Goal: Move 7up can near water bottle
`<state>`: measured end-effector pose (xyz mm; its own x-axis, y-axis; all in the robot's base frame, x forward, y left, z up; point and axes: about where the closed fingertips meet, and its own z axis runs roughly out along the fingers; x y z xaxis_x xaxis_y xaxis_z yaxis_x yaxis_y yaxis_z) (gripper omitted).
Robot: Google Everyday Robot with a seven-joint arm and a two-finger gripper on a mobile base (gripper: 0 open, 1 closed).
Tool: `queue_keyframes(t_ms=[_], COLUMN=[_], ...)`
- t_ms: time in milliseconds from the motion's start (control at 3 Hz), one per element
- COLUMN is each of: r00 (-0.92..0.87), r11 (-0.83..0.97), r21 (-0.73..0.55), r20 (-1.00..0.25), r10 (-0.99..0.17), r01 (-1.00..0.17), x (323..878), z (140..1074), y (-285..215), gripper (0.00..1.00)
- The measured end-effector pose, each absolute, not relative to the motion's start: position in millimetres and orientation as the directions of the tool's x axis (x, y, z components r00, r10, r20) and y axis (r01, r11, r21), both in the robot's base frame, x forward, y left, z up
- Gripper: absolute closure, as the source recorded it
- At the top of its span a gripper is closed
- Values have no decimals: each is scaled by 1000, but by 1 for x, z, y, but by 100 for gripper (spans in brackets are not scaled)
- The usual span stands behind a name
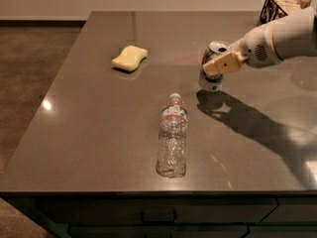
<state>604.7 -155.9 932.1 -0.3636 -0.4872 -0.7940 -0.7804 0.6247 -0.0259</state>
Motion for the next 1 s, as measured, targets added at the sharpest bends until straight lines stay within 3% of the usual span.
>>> queue_keyframes(t_ms=[333, 667, 1000], r00=[-358, -354, -345], r11=[582, 543, 517], r21=[-9, 18, 24], r20=[-782, -777, -773], r10=[-511, -521, -533], r01=[-813, -839, -855], x=[583, 566, 556], z=[927, 917, 906], y=[-147, -133, -121], gripper=[100, 84, 60])
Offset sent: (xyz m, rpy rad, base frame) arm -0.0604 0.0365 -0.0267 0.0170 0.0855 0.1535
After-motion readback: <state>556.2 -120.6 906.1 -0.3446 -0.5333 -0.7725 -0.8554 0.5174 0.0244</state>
